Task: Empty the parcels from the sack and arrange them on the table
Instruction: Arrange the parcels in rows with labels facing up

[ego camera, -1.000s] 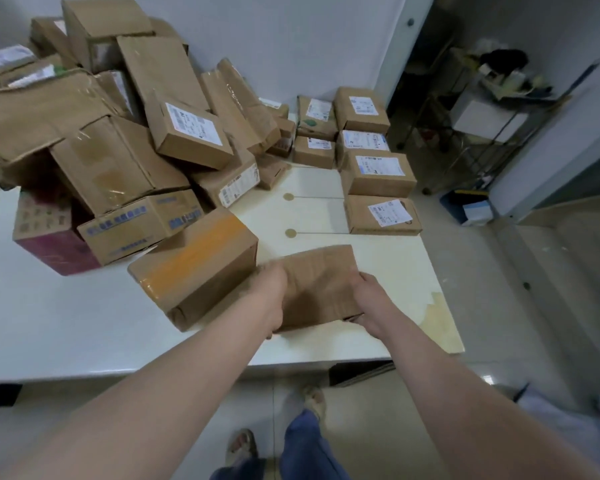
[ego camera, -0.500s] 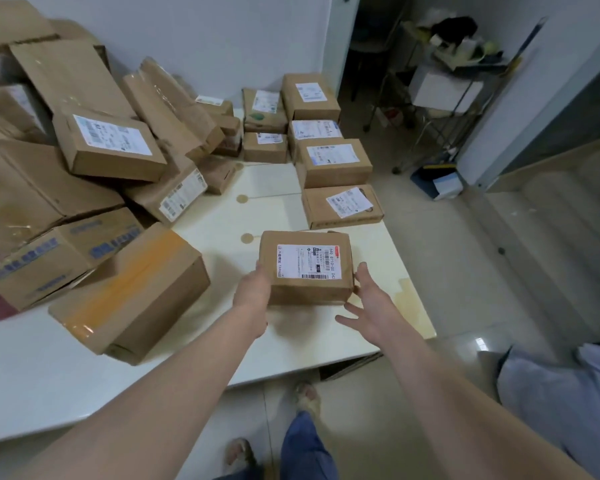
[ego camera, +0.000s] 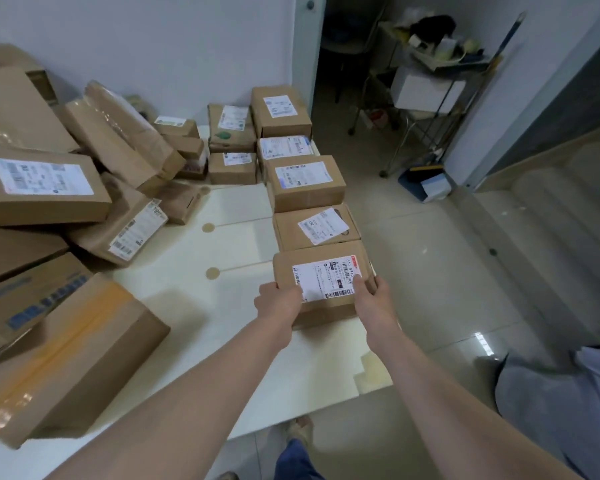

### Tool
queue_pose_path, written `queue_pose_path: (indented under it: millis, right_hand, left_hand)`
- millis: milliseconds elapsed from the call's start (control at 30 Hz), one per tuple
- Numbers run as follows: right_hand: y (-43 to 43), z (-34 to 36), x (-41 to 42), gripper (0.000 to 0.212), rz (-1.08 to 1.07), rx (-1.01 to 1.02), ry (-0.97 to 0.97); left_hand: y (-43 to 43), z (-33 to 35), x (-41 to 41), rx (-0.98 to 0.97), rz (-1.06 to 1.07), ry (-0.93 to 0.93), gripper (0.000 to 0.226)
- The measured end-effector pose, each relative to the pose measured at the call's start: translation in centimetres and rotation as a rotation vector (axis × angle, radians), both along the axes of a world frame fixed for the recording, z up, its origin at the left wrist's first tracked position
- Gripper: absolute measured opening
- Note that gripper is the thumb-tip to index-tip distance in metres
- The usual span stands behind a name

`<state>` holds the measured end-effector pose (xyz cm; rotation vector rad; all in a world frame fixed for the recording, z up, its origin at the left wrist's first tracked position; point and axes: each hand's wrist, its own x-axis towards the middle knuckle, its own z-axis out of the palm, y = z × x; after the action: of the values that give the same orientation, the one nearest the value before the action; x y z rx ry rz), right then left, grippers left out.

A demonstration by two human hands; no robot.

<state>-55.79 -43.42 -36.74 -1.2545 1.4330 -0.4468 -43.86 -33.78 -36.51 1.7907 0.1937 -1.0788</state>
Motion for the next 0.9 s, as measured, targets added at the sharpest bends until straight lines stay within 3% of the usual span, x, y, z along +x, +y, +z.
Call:
queue_pose_path:
  millis: [67, 167, 267, 400, 467, 667, 767, 833, 900]
  right_hand:
    - [-1.8, -0.5, 0.1, 0.030, 0.051, -0.044, 0.012]
    - [-3.9, -0.9, 0.3, 0.040, 0.131, -0.024, 0.091]
    - [-5.4, -1.0, 0.9, 0.044, 0.198, -0.122, 0.337]
    - [-5.6, 0.4, 3.0, 0.048, 0.348, -0.351, 0.717]
    - [-5.4, 1.1, 5.1, 0.046, 0.469, -0.506, 0.800]
    - [-1.6, 2.3, 14.1, 0.046, 0.874, -0.564, 0.589]
    - [1.5, 2.5, 17.9, 0.035, 1.082, -0.432, 0.524]
    - [3.9, 2.4, 20.4, 0.030, 1.198, -0.420, 0.470]
    - [6.4, 2.7, 22.7, 0.030, 1.218, -0.390, 0.377]
  left_hand:
    - [-1.7, 0.5, -0.2, -0.003, -0.025, -0.022, 0.054]
    - [-3.3, 0.1, 0.2, 0.011, -0.045, -0.036, 0.063]
    - [-4.2, -0.2, 1.0, 0.078, -0.072, -0.063, 0.064]
    - [-4.2, 1.1, 2.9, 0.293, -0.162, -0.315, 0.066]
    - [-3.4, 3.1, 4.8, 0.323, -0.195, -0.463, 0.064]
    - [2.9, 6.8, 11.9, 0.464, -0.192, -0.791, 0.060]
    - [7.1, 7.7, 14.8, 0.586, -0.203, -0.866, 0.058]
    - [10.3, 8.3, 16.9, 0.699, -0.323, -0.919, 0.056]
    - [13.2, 9.0, 18.8, 0.809, -0.597, -0.913, 0.064]
